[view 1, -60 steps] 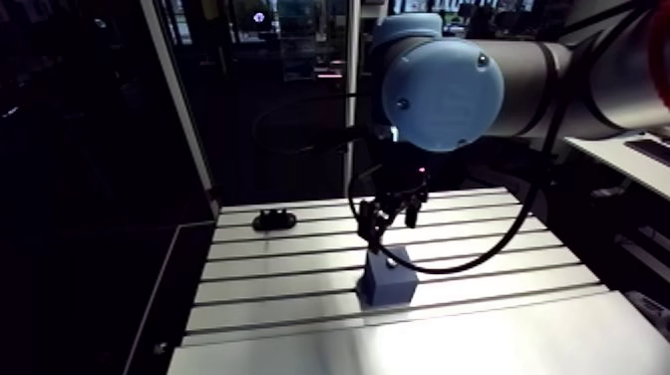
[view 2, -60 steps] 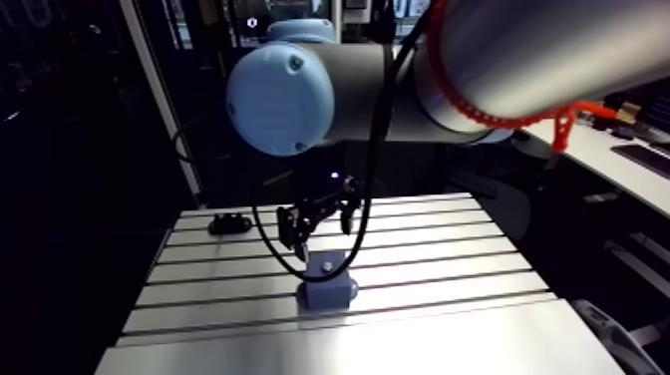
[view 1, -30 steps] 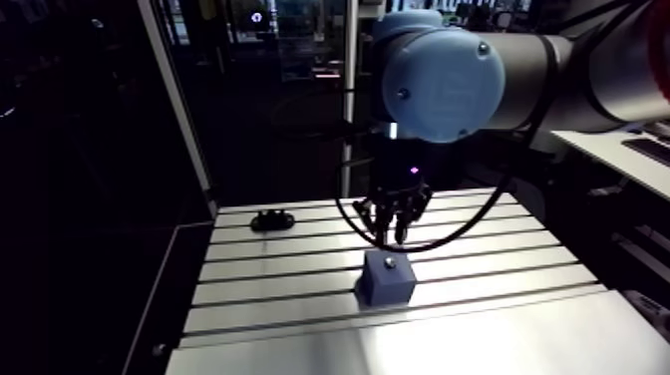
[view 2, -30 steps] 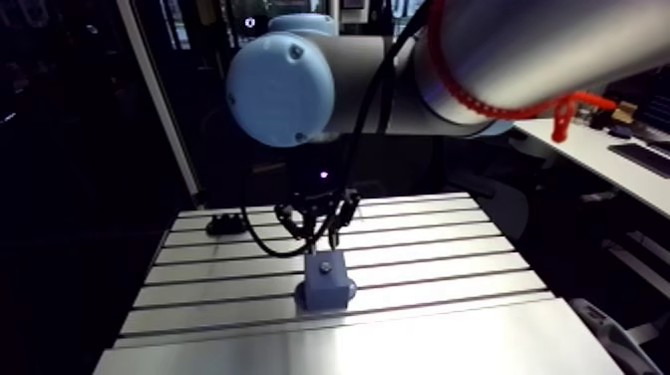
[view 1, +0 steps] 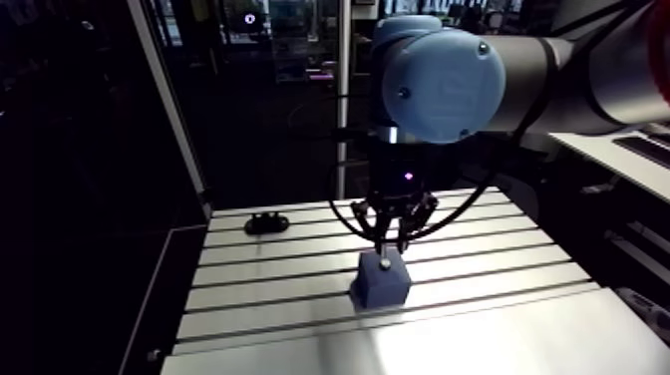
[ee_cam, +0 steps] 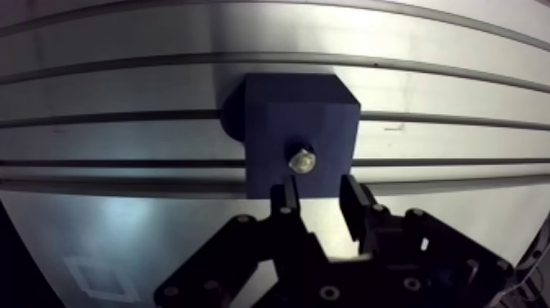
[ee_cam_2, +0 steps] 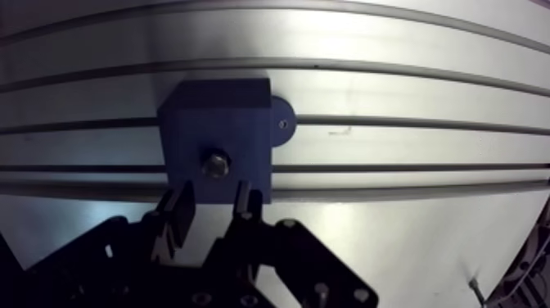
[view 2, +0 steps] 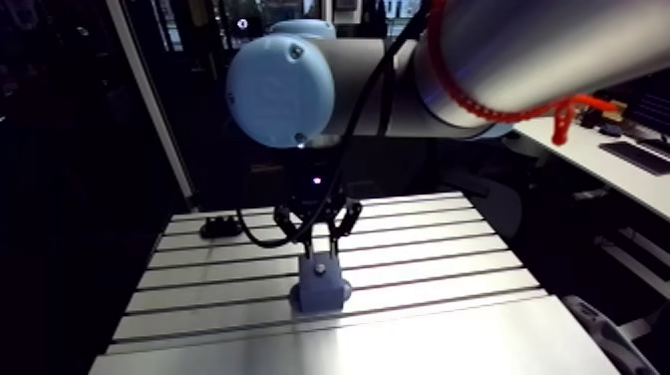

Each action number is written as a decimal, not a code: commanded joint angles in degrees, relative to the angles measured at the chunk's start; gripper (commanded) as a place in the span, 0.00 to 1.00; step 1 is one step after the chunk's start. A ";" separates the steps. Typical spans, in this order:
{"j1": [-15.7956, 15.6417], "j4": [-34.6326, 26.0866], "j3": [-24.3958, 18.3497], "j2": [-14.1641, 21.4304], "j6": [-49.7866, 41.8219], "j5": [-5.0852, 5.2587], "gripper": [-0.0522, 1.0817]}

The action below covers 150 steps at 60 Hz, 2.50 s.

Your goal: Pick up the M10 bolt and insert it into the hex recess until seated.

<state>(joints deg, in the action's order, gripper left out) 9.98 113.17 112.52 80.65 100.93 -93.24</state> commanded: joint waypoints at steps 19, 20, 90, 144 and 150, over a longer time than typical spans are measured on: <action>0.12 3.22 1.35 -0.46 0.63 1.35 0.55; 0.12 3.22 1.35 -0.46 0.63 1.35 0.55; 0.30 5.35 3.46 -1.25 4.85 1.53 0.56; 0.39 6.67 3.81 -0.89 5.03 1.44 0.58; 0.39 6.76 3.81 -0.89 5.11 1.44 0.58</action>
<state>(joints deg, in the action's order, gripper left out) 10.37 119.52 116.30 79.73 105.95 -91.80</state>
